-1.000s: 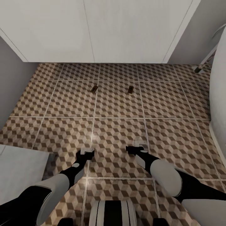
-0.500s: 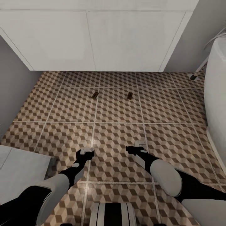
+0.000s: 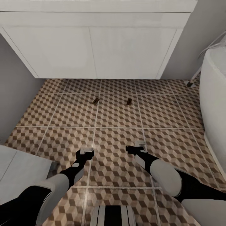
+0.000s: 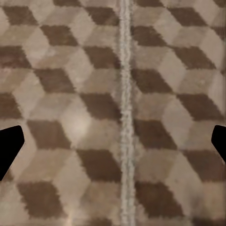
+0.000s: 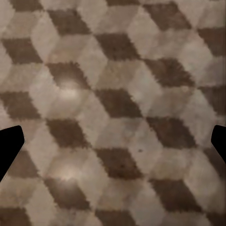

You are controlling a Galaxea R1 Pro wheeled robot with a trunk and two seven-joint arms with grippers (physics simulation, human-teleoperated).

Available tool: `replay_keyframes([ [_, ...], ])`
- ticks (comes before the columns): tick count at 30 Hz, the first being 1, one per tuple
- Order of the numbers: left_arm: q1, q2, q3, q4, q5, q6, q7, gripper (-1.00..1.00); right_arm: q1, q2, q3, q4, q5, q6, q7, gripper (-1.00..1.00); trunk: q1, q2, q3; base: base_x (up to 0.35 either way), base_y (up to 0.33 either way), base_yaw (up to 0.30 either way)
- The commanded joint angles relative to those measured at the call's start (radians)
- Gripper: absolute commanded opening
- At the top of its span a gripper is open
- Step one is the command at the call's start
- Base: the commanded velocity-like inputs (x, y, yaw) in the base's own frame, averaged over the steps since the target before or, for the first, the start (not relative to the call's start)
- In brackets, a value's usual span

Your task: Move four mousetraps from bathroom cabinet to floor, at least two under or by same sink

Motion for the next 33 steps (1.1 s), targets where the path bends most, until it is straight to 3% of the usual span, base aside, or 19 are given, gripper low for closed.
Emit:
replay_keyframes([
  [1,-0.001,0.0,-0.009,0.001,0.01,-0.003,0.003,1.0,-0.001,0.0,-0.009,0.003,0.01,-0.005,-0.005,1.0,-0.001,0.0,0.003,0.0,0.0,0.0],
  [33,-0.001,0.0,-0.009,0.0,0.009,-0.003,0.002,1.0,-0.001,-0.003,-0.009,0.003,0.009,-0.006,-0.007,1.0,-0.015,0.008,0.127,0.0,0.0,0.0],
])
